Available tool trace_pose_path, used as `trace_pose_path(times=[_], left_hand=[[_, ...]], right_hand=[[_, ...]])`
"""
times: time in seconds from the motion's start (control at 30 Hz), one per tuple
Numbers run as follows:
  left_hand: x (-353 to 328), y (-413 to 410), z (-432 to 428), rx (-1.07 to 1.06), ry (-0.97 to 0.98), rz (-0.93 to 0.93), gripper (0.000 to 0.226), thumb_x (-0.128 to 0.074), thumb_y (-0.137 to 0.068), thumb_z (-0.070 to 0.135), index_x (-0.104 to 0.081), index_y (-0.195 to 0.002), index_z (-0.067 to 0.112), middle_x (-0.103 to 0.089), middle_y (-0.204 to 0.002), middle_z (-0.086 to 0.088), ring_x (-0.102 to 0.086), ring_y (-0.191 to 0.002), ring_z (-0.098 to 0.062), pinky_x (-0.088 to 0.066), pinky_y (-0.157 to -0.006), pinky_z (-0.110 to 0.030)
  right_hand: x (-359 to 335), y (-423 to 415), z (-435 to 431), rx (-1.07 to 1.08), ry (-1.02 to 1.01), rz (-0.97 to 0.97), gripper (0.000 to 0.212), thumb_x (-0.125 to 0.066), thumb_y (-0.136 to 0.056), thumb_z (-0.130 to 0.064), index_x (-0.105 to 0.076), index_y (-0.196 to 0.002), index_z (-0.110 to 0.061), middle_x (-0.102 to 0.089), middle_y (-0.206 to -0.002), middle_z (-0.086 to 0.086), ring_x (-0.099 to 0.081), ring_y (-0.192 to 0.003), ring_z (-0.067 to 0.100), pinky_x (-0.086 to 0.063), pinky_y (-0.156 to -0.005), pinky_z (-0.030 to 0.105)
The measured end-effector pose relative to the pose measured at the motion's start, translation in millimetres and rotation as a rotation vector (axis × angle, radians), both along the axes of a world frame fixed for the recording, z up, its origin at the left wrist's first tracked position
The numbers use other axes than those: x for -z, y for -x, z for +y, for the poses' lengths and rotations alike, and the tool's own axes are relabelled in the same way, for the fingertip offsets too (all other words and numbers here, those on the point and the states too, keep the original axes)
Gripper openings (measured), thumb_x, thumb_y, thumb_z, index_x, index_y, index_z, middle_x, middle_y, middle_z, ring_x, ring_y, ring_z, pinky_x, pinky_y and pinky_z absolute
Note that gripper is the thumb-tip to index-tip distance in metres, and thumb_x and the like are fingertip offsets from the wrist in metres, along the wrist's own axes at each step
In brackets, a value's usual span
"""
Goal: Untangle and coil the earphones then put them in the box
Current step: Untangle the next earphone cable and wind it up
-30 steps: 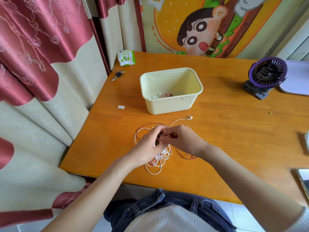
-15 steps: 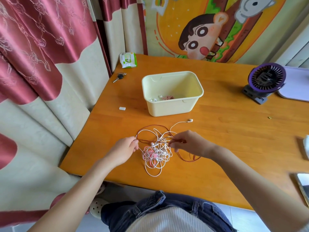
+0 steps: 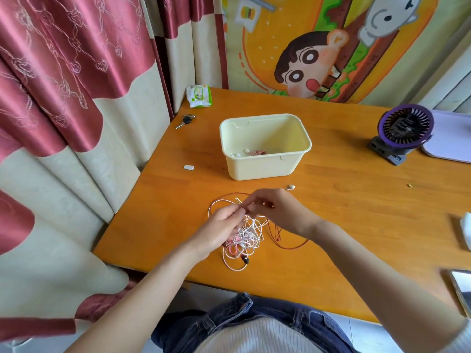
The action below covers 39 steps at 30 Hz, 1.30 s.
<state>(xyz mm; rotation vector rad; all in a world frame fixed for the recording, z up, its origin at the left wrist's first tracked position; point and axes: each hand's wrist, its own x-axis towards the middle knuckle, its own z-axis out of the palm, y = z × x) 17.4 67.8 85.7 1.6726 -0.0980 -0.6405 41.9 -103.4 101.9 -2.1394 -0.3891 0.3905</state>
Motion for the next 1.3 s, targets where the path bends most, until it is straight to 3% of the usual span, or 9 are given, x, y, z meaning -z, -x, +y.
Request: trace_pose_path(times=[0.13,0.33,0.47,0.63,0.73,0.83,0.97,1.13,1.3], left_hand=[[0,0,9,-0.072,-0.098,-0.124,0.032,-0.035,-0.102,0.023,-0.06,-0.082,0.016,-0.031,-0.052,0.015,-0.027,-0.045,-0.003,-0.023,-0.045,-0.017],[-20,-8,26,-0.335,0.343,0.048,0.025,-0.038,-0.099,0.02,-0.056,-0.089,0.006,-0.029,-0.055,0.007,-0.021,-0.045,-0.005,-0.017,-0.041,-0.018],[-24,-19,31,-0.44,0.512,0.182,0.027,-0.039,-0.098,0.02,-0.061,-0.111,0.011,-0.032,-0.053,0.008,-0.023,-0.04,-0.003,-0.014,-0.035,-0.015],[-18,-23,31,-0.589,0.759,0.323,0.029,-0.036,-0.099,0.019,-0.059,-0.116,0.012,-0.038,-0.052,0.007,-0.03,-0.037,-0.004,-0.025,-0.032,-0.012],[-19,-26,34,-0.68,0.927,0.344,0.023,-0.056,-0.087,0.005,-0.062,-0.109,0.006,-0.058,-0.059,0.003,-0.058,-0.05,-0.004,-0.052,-0.05,-0.016],[-18,-30,38,-0.723,1.023,0.305,0.018,-0.049,-0.09,0.002,-0.059,-0.105,0.006,-0.067,-0.073,0.001,-0.07,-0.094,-0.019,-0.05,-0.086,-0.056],[-14,-31,39,-0.576,0.589,0.075,0.023,-0.036,-0.1,0.018,-0.059,-0.102,0.013,-0.071,-0.093,0.0,-0.061,-0.113,-0.02,-0.044,-0.092,-0.057],[-6,-17,29,-0.141,-0.061,-0.265,0.028,-0.041,-0.1,0.015,-0.068,-0.094,0.013,-0.071,-0.101,0.004,-0.061,-0.101,-0.001,-0.043,-0.088,-0.014],[-4,-8,24,0.01,-0.096,-0.105,0.031,-0.041,-0.099,0.012,-0.068,-0.089,0.001,-0.073,-0.088,-0.007,-0.067,-0.084,-0.017,-0.046,-0.082,-0.019]], right_hand=[[10,-9,-19,0.142,0.067,-0.097,0.012,-0.059,-0.09,-0.009,-0.071,-0.091,-0.012,-0.066,-0.07,-0.008,-0.058,-0.066,-0.011,-0.039,-0.063,0.004],[32,-6,-35,0.256,0.1,-0.032,0.017,-0.056,-0.093,-0.013,-0.071,-0.084,-0.011,-0.063,-0.065,-0.013,-0.053,-0.056,-0.011,-0.037,-0.055,0.007],[35,2,-33,0.261,0.092,-0.016,0.02,-0.054,-0.094,-0.017,-0.071,-0.086,-0.01,-0.063,-0.063,-0.011,-0.049,-0.048,-0.006,-0.033,-0.048,0.008],[25,12,-22,0.183,0.113,-0.055,0.018,-0.055,-0.093,-0.02,-0.066,-0.08,-0.026,-0.061,-0.06,-0.014,-0.051,-0.051,-0.004,-0.034,-0.049,0.011],[20,21,-14,0.11,0.132,-0.087,0.016,-0.055,-0.093,-0.022,-0.07,-0.086,-0.02,-0.059,-0.06,-0.016,-0.053,-0.054,-0.004,-0.035,-0.051,0.011],[13,29,-6,0.022,0.112,-0.117,0.017,-0.055,-0.094,-0.025,-0.07,-0.087,-0.019,-0.058,-0.061,-0.019,-0.055,-0.057,-0.004,-0.036,-0.053,0.01],[2,34,3,-0.069,0.078,-0.144,0.019,-0.054,-0.095,-0.026,-0.07,-0.093,-0.017,-0.056,-0.063,-0.023,-0.057,-0.06,-0.002,-0.038,-0.056,0.009],[-7,28,10,-0.121,0.118,-0.207,0.019,-0.054,-0.094,-0.029,-0.071,-0.09,-0.022,-0.059,-0.062,-0.017,-0.058,-0.059,0.005,-0.041,-0.053,0.017],[-15,14,2,0.001,0.075,-0.224,0.018,-0.057,-0.091,-0.033,-0.071,-0.082,-0.024,-0.06,-0.057,-0.013,-0.055,-0.055,0.008,-0.043,-0.055,0.025]])
